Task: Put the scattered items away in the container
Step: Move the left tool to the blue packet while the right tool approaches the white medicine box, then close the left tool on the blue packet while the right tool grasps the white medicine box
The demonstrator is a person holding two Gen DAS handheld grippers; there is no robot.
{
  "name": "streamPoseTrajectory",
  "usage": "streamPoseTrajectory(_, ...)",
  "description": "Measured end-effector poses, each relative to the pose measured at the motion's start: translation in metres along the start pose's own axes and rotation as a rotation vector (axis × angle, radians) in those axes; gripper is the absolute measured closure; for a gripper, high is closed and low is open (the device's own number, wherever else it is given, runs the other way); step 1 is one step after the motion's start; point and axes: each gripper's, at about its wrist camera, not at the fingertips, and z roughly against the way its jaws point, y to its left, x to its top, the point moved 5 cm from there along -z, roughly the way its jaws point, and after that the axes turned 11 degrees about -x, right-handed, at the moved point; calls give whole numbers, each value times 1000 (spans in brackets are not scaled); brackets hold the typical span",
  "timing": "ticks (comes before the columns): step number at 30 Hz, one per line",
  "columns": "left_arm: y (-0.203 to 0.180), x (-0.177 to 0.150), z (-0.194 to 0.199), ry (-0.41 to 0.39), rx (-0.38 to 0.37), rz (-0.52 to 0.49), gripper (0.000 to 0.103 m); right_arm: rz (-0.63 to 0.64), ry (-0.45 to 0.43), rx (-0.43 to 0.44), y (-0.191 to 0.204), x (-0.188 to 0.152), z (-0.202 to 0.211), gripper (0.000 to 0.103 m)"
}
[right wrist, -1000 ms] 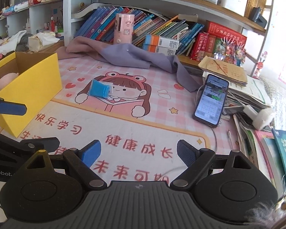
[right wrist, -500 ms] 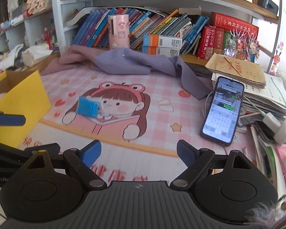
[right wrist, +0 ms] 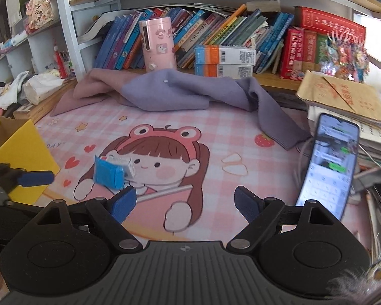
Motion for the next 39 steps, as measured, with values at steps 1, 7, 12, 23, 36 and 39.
streamPoseTrajectory(1, 0, 1, -4, -4, 5, 0, 21, 2, 0, 4, 1, 2, -3, 19)
streamPoseTrajectory(7, 1, 7, -18, -61, 6, 20, 21, 14, -8, 34, 7, 11, -17, 19)
streamPoseTrajectory(12, 6, 12, -33, -73, 7, 63, 21, 17, -7, 59, 12, 14, -28, 20)
streamPoseTrajectory(23, 21, 7, -60, -10, -13, 114, 50, 9, 4, 65, 12, 12, -33, 20)
streamPoseTrajectory(36, 32, -17, -11, -16, -9, 28, 63, 11, 20, 146, 48, 13, -50, 20)
streamPoseTrajectory(39, 35, -27, 8, -9, -1, 41, 63, 19, 14, 161, 60, 13, -57, 20)
